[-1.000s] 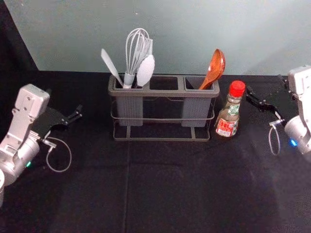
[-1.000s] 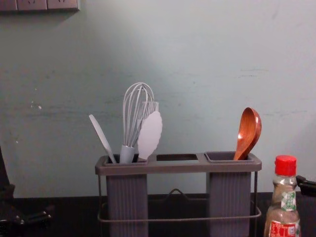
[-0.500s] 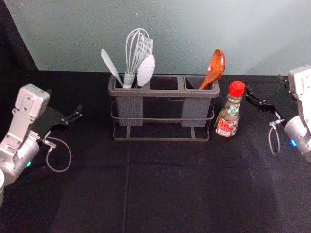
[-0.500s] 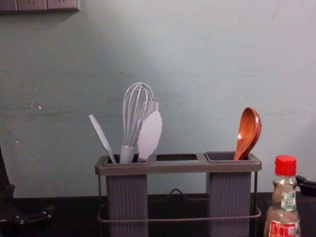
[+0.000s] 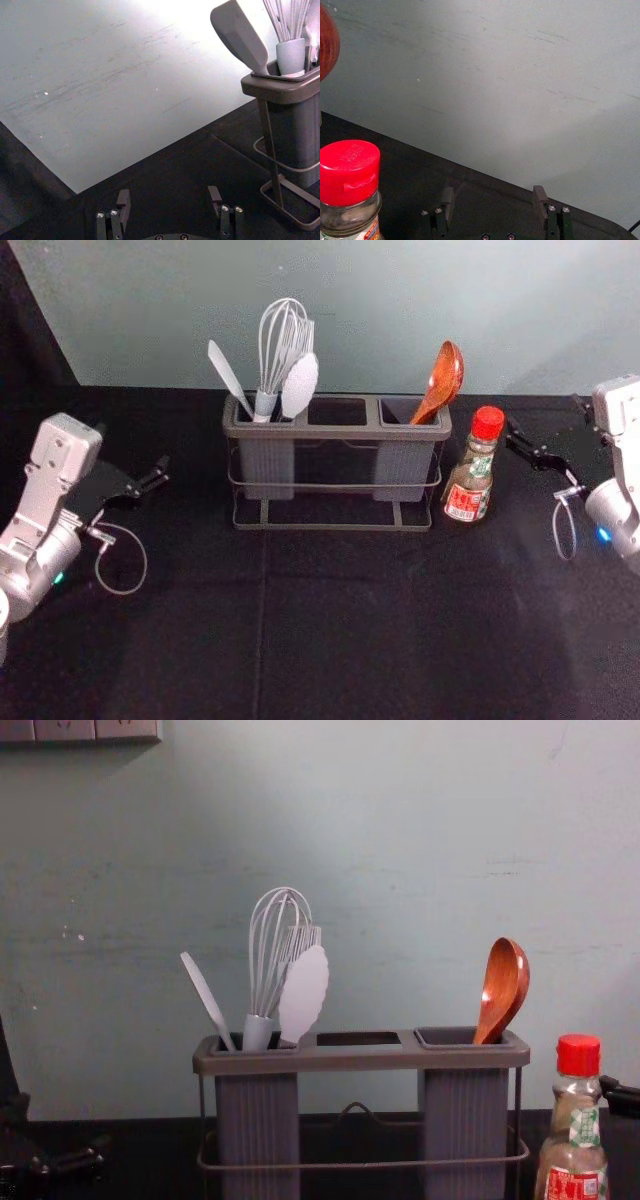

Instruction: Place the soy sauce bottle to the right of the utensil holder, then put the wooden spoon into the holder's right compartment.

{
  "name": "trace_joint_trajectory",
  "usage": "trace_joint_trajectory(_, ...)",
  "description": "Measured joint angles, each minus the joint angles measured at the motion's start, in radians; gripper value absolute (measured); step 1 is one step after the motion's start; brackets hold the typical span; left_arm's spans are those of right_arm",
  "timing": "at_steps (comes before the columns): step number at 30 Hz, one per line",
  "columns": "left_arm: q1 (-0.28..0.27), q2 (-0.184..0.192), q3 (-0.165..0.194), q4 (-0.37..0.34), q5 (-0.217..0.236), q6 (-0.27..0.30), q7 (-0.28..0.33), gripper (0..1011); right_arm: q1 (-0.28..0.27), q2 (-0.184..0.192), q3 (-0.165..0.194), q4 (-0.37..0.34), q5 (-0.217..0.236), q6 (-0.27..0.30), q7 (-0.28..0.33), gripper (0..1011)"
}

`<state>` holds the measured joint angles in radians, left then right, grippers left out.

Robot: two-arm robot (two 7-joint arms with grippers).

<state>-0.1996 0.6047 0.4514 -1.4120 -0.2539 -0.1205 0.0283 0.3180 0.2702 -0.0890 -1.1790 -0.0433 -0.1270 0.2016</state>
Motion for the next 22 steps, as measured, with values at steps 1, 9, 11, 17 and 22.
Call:
trace_joint_trajectory(1, 0.0, 0.0, 0.0, 0.0, 0.0, 0.0, 0.0, 1011, 0.0, 0.0, 0.0, 0.0, 0.0, 0.0, 0.0, 1004)
trace_joint_trajectory(9, 0.0, 0.0, 0.0, 0.0, 0.0, 0.0, 0.0, 1011, 0.0, 0.0, 0.0, 0.0, 0.0, 0.0, 0.0, 1004)
trace_joint_trajectory(11, 0.0, 0.0, 0.0, 0.0, 0.0, 0.0, 0.0, 1011, 0.0, 0.0, 0.0, 0.0, 0.0, 0.0, 0.0, 1004)
trace_joint_trajectory(17, 0.0, 0.0, 0.0, 0.0, 0.0, 0.0, 0.0, 1011, 0.0, 0.0, 0.0, 0.0, 0.0, 0.0, 0.0, 1004)
trace_joint_trajectory(22, 0.0, 0.0, 0.0, 0.0, 0.0, 0.0, 0.0, 1011, 0.0, 0.0, 0.0, 0.0, 0.0, 0.0, 0.0, 1004)
